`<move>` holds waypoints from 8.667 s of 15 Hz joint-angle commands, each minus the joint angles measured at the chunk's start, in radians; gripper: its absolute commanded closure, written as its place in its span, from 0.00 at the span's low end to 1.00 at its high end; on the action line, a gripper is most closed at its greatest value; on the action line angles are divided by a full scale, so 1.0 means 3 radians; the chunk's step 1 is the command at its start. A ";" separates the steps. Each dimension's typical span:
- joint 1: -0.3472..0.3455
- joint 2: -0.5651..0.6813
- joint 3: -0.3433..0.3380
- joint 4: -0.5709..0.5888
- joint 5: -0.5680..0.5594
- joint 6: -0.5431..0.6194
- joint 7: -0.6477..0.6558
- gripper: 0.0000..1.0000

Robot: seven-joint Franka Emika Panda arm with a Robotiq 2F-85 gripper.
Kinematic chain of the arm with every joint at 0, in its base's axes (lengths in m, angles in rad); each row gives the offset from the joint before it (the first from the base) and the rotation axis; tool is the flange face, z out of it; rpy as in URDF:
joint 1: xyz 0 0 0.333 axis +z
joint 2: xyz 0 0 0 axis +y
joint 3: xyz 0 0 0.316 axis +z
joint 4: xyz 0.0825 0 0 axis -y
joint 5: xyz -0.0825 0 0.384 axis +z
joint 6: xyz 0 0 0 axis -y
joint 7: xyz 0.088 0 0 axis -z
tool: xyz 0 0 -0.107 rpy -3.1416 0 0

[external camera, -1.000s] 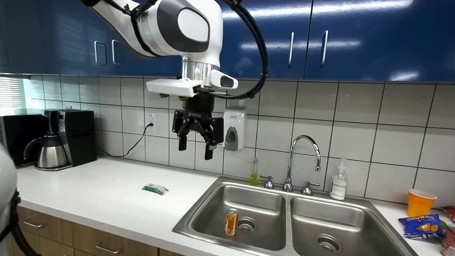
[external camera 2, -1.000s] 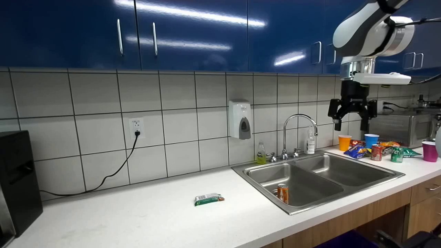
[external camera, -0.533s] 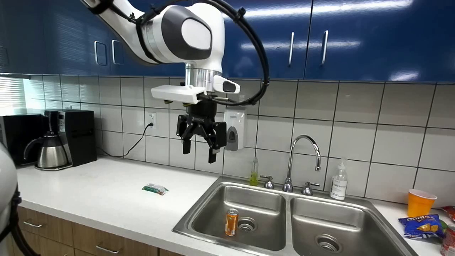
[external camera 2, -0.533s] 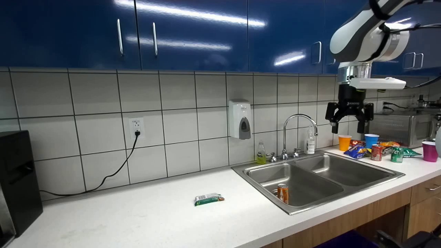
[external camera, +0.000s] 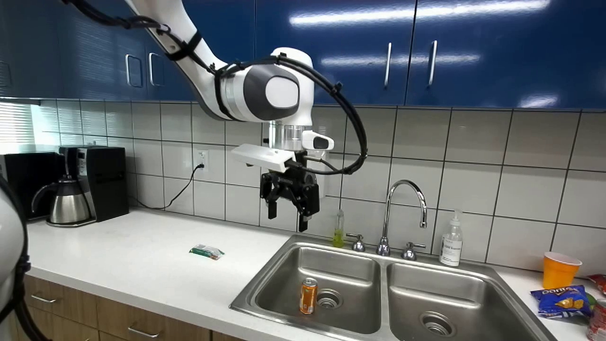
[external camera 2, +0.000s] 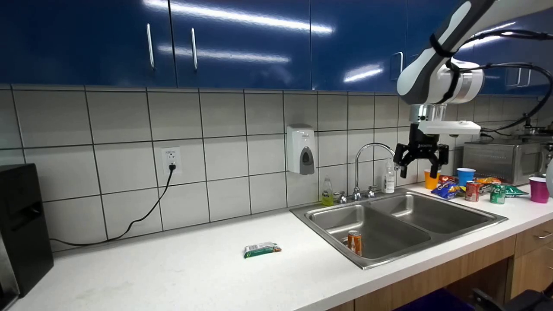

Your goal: Remove the orange can from the sink and put it on the counter

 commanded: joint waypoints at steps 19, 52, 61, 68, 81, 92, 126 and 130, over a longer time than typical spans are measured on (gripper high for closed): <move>-0.0048 0.2646 0.0297 0.1555 0.0430 0.0891 0.0086 0.00; 0.0147 0.4343 0.0423 0.3432 0.0364 0.0919 0.0391 0.00; 0.0131 0.4482 0.0439 0.3625 0.0372 0.0868 0.0405 0.61; 0.0114 0.4342 0.0438 0.3505 0.0380 0.0825 0.0405 0.61; 0.0144 0.3543 0.0415 0.2693 0.0345 0.0905 0.0318 0.61; 0.0158 0.2487 0.0396 0.1489 0.0249 0.0963 0.0239 0.61; 0.0642 0.1634 0.0998 0.0217 0.0207 0.1339 -0.0112 0.61; 0.0643 0.1707 0.1025 0.0151 0.0196 0.1580 -0.0109 0.61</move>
